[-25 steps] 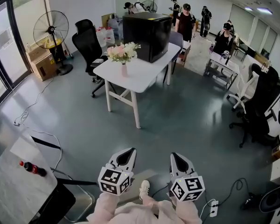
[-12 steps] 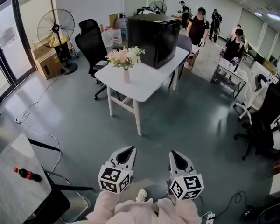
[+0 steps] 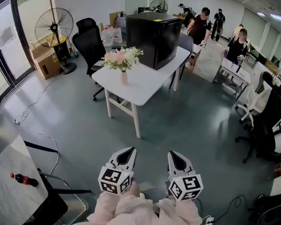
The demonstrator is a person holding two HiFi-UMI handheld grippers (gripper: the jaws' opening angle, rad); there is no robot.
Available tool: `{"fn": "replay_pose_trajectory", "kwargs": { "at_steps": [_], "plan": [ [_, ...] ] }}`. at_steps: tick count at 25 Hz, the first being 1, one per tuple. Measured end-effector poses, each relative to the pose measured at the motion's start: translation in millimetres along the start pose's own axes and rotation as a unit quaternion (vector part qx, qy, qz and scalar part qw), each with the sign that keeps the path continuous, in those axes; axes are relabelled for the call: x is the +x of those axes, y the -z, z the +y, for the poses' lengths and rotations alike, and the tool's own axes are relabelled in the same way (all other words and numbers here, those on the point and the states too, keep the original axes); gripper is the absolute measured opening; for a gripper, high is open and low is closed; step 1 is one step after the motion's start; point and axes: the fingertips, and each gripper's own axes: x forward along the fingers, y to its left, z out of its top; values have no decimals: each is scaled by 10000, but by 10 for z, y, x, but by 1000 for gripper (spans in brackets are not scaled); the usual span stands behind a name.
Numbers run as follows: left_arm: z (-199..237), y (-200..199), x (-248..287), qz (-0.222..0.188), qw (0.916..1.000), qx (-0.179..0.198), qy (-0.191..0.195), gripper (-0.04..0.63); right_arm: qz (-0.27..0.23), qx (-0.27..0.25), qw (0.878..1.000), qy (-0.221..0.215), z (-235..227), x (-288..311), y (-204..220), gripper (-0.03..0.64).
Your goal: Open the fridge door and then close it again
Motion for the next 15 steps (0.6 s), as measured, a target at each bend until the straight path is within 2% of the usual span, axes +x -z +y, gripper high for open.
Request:
{"fn": "replay_pose_trajectory", "kwargs": {
  "at_steps": [9, 15],
  "plan": [
    [1, 56, 239, 126, 9999, -49, 92, 11, 133, 100, 9998, 134, -204, 89, 91, 12],
    [107, -26, 525, 198, 9996, -21, 177, 11, 128, 158, 9996, 216, -372, 329, 6, 12]
  ]
}}
